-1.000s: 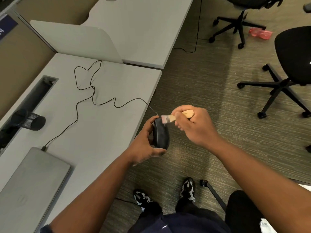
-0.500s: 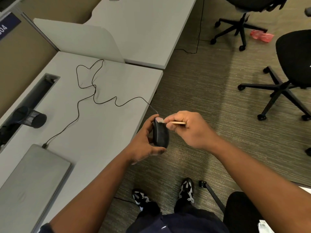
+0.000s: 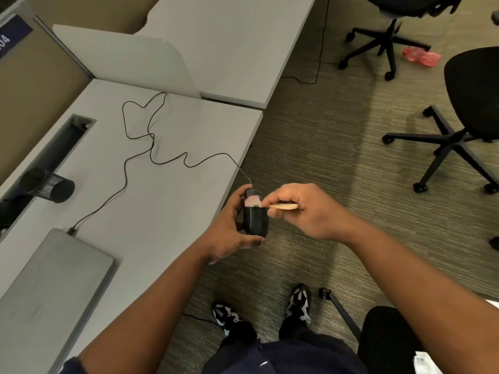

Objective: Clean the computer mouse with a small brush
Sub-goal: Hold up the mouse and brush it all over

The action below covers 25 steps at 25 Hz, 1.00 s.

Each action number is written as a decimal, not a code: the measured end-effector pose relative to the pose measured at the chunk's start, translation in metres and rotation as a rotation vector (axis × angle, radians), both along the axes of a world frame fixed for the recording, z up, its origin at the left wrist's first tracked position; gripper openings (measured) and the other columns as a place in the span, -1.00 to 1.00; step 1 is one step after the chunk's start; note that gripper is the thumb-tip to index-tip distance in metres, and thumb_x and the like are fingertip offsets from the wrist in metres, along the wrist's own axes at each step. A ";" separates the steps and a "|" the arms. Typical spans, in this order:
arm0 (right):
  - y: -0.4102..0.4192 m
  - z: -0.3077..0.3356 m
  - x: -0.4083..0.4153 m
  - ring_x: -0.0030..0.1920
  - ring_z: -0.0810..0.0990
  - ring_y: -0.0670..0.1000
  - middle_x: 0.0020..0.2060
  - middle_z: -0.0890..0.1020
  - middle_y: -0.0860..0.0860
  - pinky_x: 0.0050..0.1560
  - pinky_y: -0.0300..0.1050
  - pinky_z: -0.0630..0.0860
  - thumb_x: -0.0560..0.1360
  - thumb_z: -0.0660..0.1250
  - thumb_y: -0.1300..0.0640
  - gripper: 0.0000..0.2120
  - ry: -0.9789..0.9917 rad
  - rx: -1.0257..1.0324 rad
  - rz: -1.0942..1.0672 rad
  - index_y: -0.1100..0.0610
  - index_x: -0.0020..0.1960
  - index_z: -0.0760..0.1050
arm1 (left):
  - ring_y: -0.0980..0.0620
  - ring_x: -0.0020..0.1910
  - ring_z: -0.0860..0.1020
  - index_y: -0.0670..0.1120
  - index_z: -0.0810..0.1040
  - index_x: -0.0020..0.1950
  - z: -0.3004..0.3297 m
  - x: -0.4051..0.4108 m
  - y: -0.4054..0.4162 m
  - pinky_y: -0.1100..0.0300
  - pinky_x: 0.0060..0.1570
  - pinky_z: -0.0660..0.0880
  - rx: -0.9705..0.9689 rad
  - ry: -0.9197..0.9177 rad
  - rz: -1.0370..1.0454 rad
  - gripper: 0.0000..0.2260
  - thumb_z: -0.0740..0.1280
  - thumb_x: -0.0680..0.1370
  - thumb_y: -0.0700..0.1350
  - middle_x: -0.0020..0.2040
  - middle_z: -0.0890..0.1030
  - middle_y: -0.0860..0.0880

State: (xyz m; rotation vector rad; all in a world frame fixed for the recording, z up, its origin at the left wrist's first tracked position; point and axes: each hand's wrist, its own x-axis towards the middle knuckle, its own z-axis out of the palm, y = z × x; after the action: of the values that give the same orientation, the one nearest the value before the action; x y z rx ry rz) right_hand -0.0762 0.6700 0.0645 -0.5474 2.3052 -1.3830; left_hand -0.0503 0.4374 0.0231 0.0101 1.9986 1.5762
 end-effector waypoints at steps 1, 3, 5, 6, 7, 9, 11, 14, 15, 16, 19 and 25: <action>0.004 0.002 -0.001 0.01 0.65 -0.20 -0.06 0.70 -0.21 0.04 -0.25 0.54 0.59 0.44 0.12 -0.87 -0.045 -0.006 0.038 -0.03 0.11 0.70 | -0.03 0.36 0.56 0.30 0.17 0.59 -0.001 0.001 -0.002 0.07 0.14 0.65 0.003 -0.004 0.003 0.01 0.60 0.39 -0.36 0.53 0.38 0.05; 0.009 0.007 -0.002 -0.07 0.65 -0.25 -0.15 0.70 -0.28 -0.07 -0.36 0.48 0.59 0.43 0.07 -0.90 -0.111 -0.023 0.075 0.00 0.07 0.71 | -0.05 0.39 0.54 0.30 0.17 0.59 -0.002 0.001 -0.005 0.03 0.18 0.65 0.028 -0.014 0.028 0.02 0.59 0.39 -0.40 0.55 0.37 0.01; 0.009 0.007 -0.004 -0.16 0.63 -0.25 -0.21 0.68 -0.28 -0.12 -0.36 0.47 0.59 0.43 0.07 -0.89 -0.104 -0.112 -0.013 0.05 0.07 0.71 | -0.05 0.41 0.52 0.29 0.17 0.60 -0.001 -0.001 -0.005 0.01 0.19 0.64 0.057 -0.021 0.041 0.02 0.57 0.40 -0.42 0.56 0.36 0.02; 0.008 0.006 -0.004 -0.16 0.61 -0.24 -0.20 0.68 -0.24 -0.13 -0.35 0.48 0.58 0.44 0.08 -0.89 -0.080 -0.169 -0.082 0.06 0.07 0.71 | -0.04 0.41 0.51 0.29 0.17 0.60 -0.001 -0.001 -0.005 0.03 0.18 0.64 0.057 -0.022 0.044 0.01 0.57 0.41 -0.42 0.56 0.36 0.04; 0.004 0.005 -0.004 -0.14 0.61 -0.23 -0.16 0.68 -0.20 -0.12 -0.34 0.49 0.57 0.45 0.08 -0.88 -0.054 -0.209 -0.132 0.06 0.07 0.71 | -0.02 0.42 0.49 0.29 0.17 0.60 0.000 -0.002 -0.005 0.05 0.18 0.64 0.056 -0.023 0.048 0.00 0.57 0.41 -0.41 0.56 0.36 0.06; -0.001 0.000 -0.002 -0.12 0.61 -0.22 -0.10 0.67 -0.14 -0.11 -0.33 0.50 0.57 0.47 0.11 -0.90 -0.047 -0.214 -0.153 0.06 0.06 0.72 | 0.00 0.44 0.48 0.30 0.18 0.59 -0.001 -0.003 -0.004 0.01 0.23 0.62 0.069 -0.019 0.060 0.00 0.59 0.41 -0.38 0.54 0.38 0.09; 0.000 -0.001 0.000 -0.25 0.57 -0.14 -0.17 0.68 -0.03 -0.24 -0.24 0.47 0.56 0.46 0.20 -0.91 -0.134 -0.193 -0.111 0.07 -0.01 0.72 | -0.04 0.47 0.47 0.34 0.21 0.56 -0.003 -0.004 -0.005 -0.11 0.31 0.58 0.084 -0.007 0.070 -0.01 0.60 0.38 -0.35 0.53 0.40 0.07; 0.010 0.001 -0.004 -0.41 0.43 -0.02 -0.38 0.58 0.06 -0.42 -0.12 0.31 0.49 0.40 0.35 -0.80 -0.245 -0.142 -0.065 0.10 -0.14 0.71 | -0.11 0.48 0.45 0.41 0.22 0.52 -0.004 -0.004 -0.007 -0.17 0.32 0.57 0.069 -0.010 0.075 0.00 0.61 0.37 -0.35 0.55 0.37 0.03; 0.012 0.001 -0.006 -0.43 0.41 -0.04 -0.41 0.56 0.03 -0.42 -0.13 0.29 0.48 0.38 0.37 -0.78 -0.248 -0.143 -0.094 0.10 -0.16 0.71 | -0.11 0.48 0.45 0.41 0.22 0.52 -0.003 -0.004 -0.007 -0.17 0.32 0.58 0.068 -0.012 0.074 0.00 0.61 0.37 -0.35 0.55 0.36 0.02; 0.013 0.001 -0.007 -0.44 0.42 -0.06 -0.40 0.56 0.02 -0.42 -0.13 0.30 0.49 0.37 0.38 -0.77 -0.238 -0.171 -0.141 0.10 -0.13 0.70 | -0.10 0.48 0.45 0.41 0.22 0.52 -0.003 -0.004 -0.006 -0.16 0.31 0.58 0.072 -0.016 0.076 0.00 0.61 0.38 -0.36 0.55 0.36 0.03; 0.007 0.001 -0.007 -0.23 0.58 0.03 -0.17 0.69 0.17 -0.23 -0.05 0.50 0.55 0.37 0.35 -0.78 -0.266 -0.344 -0.242 0.09 0.07 0.69 | -0.06 0.49 0.42 0.37 0.21 0.55 -0.002 -0.004 -0.005 -0.14 0.33 0.57 0.092 -0.030 0.085 -0.02 0.60 0.40 -0.35 0.54 0.36 0.06; 0.011 -0.010 -0.005 -0.29 0.62 0.01 -0.25 0.72 0.19 -0.25 -0.15 0.50 0.51 0.31 0.45 -0.76 -0.375 -0.342 -0.296 0.22 -0.05 0.70 | -0.10 0.46 0.44 0.30 0.17 0.58 0.000 -0.005 -0.002 -0.14 0.35 0.55 0.109 -0.033 0.103 0.01 0.61 0.36 -0.31 0.52 0.36 0.00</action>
State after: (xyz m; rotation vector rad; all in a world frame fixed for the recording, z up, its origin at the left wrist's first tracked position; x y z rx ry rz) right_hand -0.0812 0.6805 0.0550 -0.0241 1.9113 -1.8556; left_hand -0.0551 0.4352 0.0228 -0.0769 1.9127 1.7375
